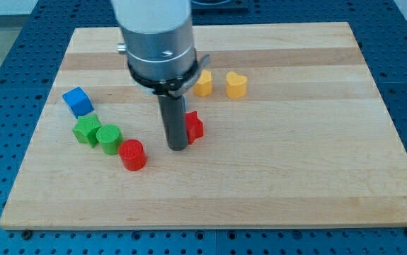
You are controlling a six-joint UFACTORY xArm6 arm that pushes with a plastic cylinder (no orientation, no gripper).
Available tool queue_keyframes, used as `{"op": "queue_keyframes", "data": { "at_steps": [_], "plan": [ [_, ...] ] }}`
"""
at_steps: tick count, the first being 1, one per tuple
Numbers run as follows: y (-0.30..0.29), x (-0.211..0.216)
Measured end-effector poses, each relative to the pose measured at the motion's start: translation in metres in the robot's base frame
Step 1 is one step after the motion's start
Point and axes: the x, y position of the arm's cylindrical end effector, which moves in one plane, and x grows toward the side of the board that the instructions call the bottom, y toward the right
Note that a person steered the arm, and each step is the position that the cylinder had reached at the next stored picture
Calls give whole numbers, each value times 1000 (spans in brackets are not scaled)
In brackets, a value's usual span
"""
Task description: Push the blue triangle close to the yellow hexagon
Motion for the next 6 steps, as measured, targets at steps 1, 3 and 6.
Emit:
{"op": "queue_keyframes", "data": {
  "at_steps": [1, 3, 6],
  "plan": [
    [-2, -6],
    [-32, -58],
    [-36, -85]
  ]
}}
